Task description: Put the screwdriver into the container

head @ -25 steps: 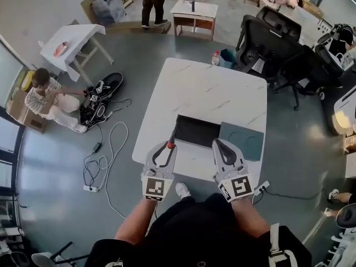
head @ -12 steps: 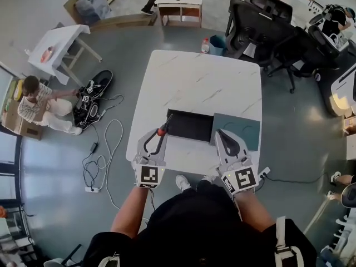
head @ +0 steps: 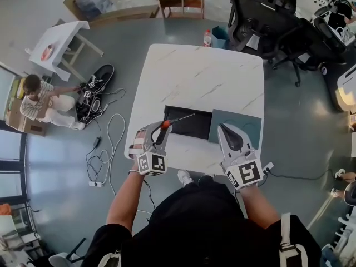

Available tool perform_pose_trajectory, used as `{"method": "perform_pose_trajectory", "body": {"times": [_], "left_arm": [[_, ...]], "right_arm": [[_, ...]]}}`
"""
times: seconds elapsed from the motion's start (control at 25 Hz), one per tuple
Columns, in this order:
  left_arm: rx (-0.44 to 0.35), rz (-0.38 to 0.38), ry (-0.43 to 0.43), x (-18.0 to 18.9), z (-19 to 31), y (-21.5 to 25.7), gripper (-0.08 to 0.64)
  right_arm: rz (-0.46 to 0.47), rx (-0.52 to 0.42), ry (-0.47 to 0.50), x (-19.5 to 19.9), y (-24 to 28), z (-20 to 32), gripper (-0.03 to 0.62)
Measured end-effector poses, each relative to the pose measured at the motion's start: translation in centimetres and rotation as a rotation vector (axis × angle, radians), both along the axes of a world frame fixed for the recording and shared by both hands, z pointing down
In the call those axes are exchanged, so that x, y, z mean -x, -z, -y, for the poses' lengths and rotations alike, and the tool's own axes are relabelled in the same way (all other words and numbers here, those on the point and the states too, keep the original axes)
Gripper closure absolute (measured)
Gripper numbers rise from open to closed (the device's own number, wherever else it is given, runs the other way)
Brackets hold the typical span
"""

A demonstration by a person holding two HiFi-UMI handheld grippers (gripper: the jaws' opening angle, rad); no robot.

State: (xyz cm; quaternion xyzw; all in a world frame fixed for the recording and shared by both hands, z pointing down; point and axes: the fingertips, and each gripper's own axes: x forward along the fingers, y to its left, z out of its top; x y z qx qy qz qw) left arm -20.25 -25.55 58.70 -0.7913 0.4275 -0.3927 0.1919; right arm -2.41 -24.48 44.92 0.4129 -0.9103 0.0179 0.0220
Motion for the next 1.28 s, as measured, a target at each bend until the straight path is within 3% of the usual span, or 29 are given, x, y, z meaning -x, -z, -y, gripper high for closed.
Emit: {"method": "perform_pose_trajectory", "body": {"times": [0.4, 0.56, 0.8, 0.96, 1.12, 1.28], "left_arm": [[0.040, 0.392, -0.208, -1.9, 2.7, -5.7, 0.459], [0.091, 0.524, -0.292, -2.5, 3.3, -8.8, 0.459], [0.159, 0.620, -0.369, -3.1, 4.6, -11.7, 0.459], [0.262, 0.654, -0.427, -3.9, 4.5, -13.3, 0.459], [0.377, 0.681, -0.441, -4.2, 4.2, -15.0, 0.459], [0.437, 0.689, -0.439, -4.5, 4.0, -16.1, 0.459]], "right_arm": [[-0.019, 0.048, -0.019, -1.8, -1.8, -0.7, 0.585], [-0.016, 0.055, -0.030, -2.2, -2.0, -1.0, 0.586], [-0.014, 0.057, -0.042, -2.9, -2.1, -0.9, 0.586], [-0.014, 0.060, -0.045, -3.3, -2.3, -0.9, 0.586], [-0.015, 0.067, -0.044, -3.3, -2.4, -1.1, 0.585], [-0.007, 0.066, -0.043, -3.3, -2.3, -1.3, 0.585]]}}
